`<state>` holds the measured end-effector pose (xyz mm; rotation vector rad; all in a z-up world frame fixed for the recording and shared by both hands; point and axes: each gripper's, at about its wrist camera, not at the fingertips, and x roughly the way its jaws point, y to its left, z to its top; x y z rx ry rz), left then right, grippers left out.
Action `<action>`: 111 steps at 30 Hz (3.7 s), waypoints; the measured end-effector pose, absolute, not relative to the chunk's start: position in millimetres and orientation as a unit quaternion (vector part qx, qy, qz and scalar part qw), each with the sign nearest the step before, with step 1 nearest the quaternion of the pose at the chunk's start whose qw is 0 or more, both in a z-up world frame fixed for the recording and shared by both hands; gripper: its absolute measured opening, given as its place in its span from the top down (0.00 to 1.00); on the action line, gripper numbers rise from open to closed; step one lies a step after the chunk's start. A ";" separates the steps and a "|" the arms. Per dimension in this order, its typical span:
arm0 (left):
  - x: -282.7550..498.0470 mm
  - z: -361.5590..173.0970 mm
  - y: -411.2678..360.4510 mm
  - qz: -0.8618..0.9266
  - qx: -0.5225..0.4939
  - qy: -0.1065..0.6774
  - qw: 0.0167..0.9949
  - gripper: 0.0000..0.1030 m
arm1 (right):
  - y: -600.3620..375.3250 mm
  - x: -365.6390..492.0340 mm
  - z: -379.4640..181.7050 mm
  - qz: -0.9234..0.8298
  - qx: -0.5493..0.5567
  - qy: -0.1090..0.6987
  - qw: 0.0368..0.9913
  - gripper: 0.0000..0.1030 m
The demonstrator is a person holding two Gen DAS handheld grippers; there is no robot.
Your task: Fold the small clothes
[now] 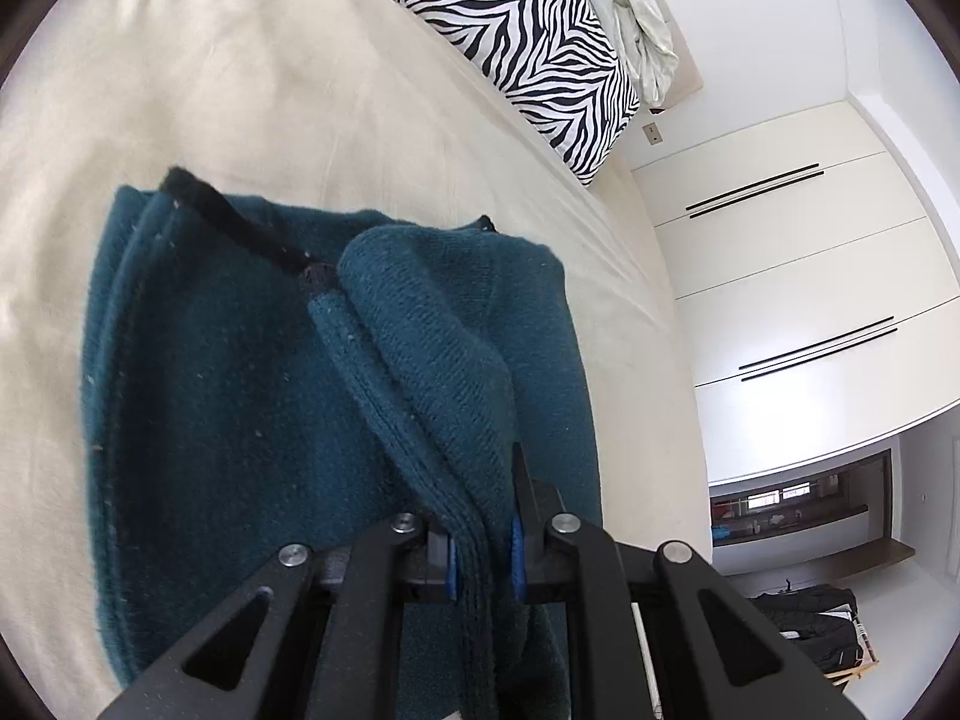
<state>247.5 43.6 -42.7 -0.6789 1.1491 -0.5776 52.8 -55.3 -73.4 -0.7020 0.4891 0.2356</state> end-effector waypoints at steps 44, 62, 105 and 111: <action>180.6 -47.7 64.0 -0.132 -0.051 0.458 0.878 0.55 | -230.9 140.8 -64.3 0.217 0.274 0.392 0.851 0.81; 172.3 -61.1 79.7 -0.136 -0.050 0.451 0.881 0.60 | -234.8 154.9 -59.0 0.224 0.307 0.426 0.821 0.83; 223.1 -61.0 55.8 -0.091 0.002 0.453 0.887 0.56 | -208.9 238.1 -117.4 0.233 0.301 0.430 0.818 1.00; 221.9 -61.6 56.1 -0.091 0.004 0.449 0.889 0.56 | -205.8 230.1 -90.4 0.218 0.286 0.428 0.829 0.75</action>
